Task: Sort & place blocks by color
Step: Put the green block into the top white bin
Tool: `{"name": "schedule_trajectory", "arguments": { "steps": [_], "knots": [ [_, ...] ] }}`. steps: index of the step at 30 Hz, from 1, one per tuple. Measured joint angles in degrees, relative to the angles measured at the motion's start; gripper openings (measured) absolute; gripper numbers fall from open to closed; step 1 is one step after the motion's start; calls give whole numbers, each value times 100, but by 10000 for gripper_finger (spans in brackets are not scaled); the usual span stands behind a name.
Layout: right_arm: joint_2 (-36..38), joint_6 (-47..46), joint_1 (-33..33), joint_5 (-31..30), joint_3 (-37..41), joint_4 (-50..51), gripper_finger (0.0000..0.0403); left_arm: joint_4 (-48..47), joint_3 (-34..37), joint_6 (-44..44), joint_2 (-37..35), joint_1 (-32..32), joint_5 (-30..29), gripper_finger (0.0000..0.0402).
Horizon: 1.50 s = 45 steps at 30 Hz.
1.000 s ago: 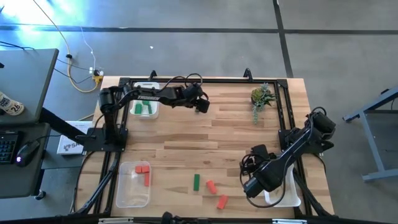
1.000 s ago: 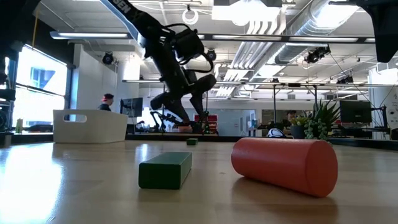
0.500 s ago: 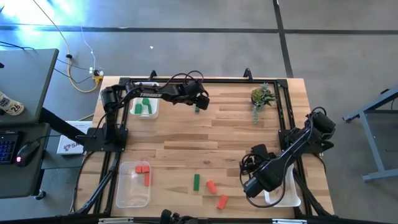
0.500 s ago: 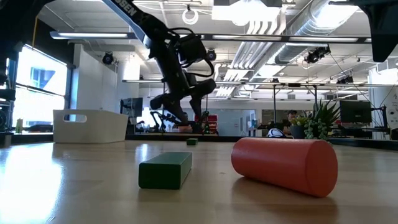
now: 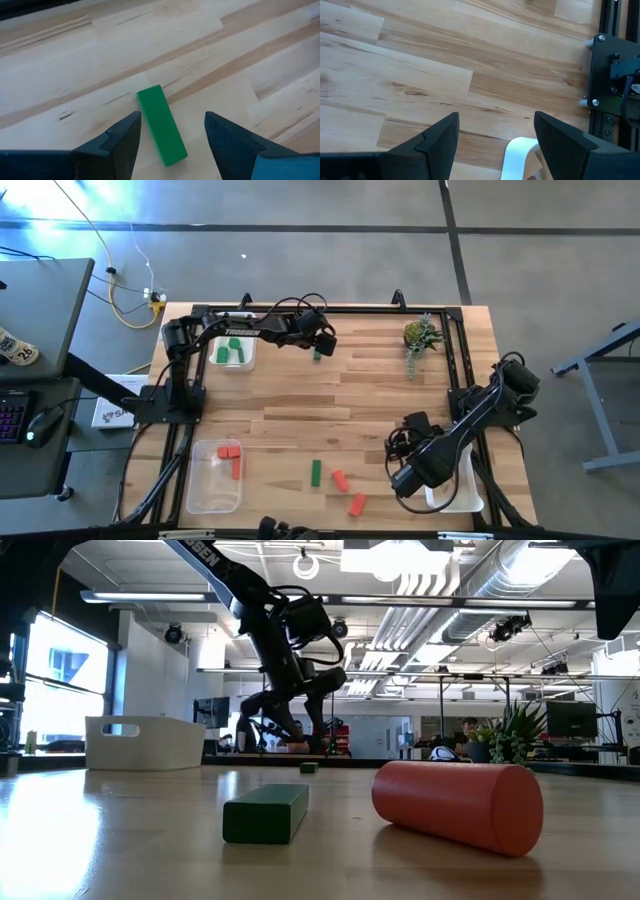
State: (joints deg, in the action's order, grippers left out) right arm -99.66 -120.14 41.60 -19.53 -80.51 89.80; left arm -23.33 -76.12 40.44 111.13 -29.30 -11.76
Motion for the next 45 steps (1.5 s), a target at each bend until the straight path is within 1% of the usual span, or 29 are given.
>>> {"name": "schedule_trajectory", "arguments": {
  "steps": [4, 9, 14, 21, 25, 29, 36, 38, 43, 45],
  "knots": [
    [0, 15, 0, -2, 0, -33, 245, -2, 2, 18, 0, -29, 179, 207],
    [0, 15, 0, -2, 0, -48, 245, -7, 4, 138, 0, -64, 241, 207],
    [0, 17, 0, -2, 0, -53, 245, -240, 7, 144, 0, -107, 466, 207],
    [0, 20, 0, -4, 0, -106, 245, -277, 7, 323, 2, -240, 987, 207],
    [0, 20, 0, -7, 0, -125, 245, -278, 7, 355, 1, -339, 1083, 207],
    [0, 49, 0, -8, 0, -127, 245, -286, 7, 461, 1, -443, 1363, 207],
    [0, 63, 0, -167, 0, -181, 245, -286, 7, 463, 9, -449, 1367, 207],
    [0, 63, 0, -235, 0, -220, 245, -254, 4, 516, 95, -448, 1375, 207],
    [0, 63, -2, -262, 0, -272, 245, -287, 5, 592, 381, -487, 1671, 207],
    [0, 63, -2, -262, 0, -275, 245, -365, 11, 593, 498, -454, 1696, 207]
  ]
}}
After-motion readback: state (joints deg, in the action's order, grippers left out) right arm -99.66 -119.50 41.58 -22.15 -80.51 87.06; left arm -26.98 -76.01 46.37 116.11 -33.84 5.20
